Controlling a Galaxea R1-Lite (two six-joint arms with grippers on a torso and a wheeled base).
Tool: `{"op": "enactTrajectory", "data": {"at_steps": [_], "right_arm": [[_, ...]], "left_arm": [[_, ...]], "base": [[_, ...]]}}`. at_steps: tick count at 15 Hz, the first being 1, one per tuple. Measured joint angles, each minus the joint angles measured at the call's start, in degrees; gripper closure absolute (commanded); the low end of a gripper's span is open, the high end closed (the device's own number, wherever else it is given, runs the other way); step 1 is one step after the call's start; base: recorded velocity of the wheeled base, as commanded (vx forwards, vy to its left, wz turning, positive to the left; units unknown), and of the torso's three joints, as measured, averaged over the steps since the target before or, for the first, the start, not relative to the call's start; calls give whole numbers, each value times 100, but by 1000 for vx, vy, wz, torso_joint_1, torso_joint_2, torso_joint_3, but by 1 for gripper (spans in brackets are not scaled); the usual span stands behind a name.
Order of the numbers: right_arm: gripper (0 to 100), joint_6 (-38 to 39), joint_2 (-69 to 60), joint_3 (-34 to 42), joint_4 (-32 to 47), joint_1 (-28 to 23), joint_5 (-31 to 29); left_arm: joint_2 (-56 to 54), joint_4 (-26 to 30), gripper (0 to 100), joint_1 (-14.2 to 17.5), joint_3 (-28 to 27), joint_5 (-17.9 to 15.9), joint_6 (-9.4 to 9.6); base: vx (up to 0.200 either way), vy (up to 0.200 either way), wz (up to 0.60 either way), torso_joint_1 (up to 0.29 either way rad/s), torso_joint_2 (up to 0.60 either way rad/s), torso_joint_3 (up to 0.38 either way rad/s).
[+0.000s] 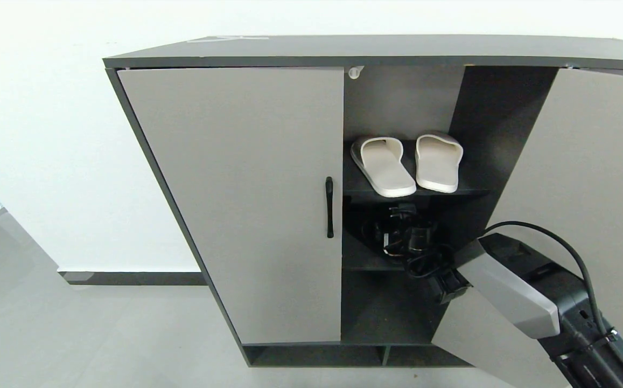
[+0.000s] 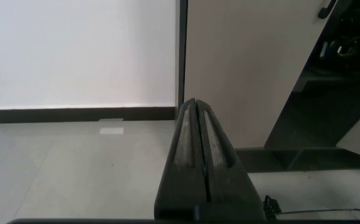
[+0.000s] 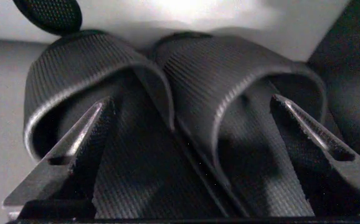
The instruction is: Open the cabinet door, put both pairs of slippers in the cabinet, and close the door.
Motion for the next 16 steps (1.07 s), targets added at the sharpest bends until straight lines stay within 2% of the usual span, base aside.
{"op": "enactTrajectory", "data": {"at_steps": [7, 12, 13, 16], "right_arm": [[0, 29, -796, 1893, -1119, -22, 246], [0, 193, -1665, 3416, -1844, 24, 590], [100, 236, -1875, 3768, -2060, 44, 651], [100, 307, -2531, 4975, -2693, 115, 900]], "left_arm": [[1, -2, 100, 2, 0, -2, 5], [0, -2, 100, 2, 0, -5, 10], [0, 0, 100, 0, 0, -7, 7], [0, -2, 100, 2, 0, -10, 7]], "base": [[0, 0, 0, 0, 0, 0], [-200, 0, 0, 2, 4, 3], [-200, 0, 0, 7, 2, -2], [-200, 0, 0, 2, 2, 4]]}}
